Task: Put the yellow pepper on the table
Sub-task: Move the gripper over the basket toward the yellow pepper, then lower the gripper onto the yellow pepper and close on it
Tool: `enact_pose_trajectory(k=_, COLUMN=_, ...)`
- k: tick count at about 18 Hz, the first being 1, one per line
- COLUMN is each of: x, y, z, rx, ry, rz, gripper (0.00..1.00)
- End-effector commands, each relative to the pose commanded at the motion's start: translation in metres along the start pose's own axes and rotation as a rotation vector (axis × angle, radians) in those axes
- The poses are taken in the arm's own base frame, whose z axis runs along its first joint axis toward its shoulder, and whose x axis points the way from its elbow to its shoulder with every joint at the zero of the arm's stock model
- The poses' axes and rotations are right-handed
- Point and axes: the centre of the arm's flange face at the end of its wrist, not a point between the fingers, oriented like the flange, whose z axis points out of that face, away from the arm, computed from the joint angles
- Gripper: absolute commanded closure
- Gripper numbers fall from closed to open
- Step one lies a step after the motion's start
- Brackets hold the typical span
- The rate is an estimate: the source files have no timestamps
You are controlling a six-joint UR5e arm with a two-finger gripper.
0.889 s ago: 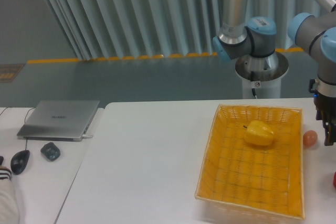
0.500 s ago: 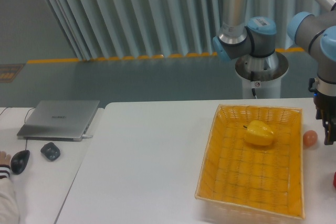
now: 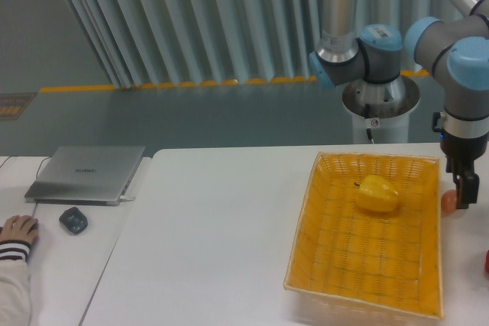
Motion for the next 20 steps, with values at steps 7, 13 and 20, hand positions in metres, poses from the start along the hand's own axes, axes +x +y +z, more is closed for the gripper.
enact_pose_trajectory(k=7, x=0.018, y=-0.071, z=-0.002, rx=-0.070, ry=0.028, rz=0.149, gripper=0.00)
enact_pose_trajectory(k=13, x=0.038, y=-0.084, z=0.013, rx=-0.089, ry=0.075, rz=0.213, gripper=0.00)
enact_pose_trajectory(k=20, x=0.059, y=-0.122, z=0.036, rx=-0.132, ry=0.092, rz=0.282, gripper=0.00)
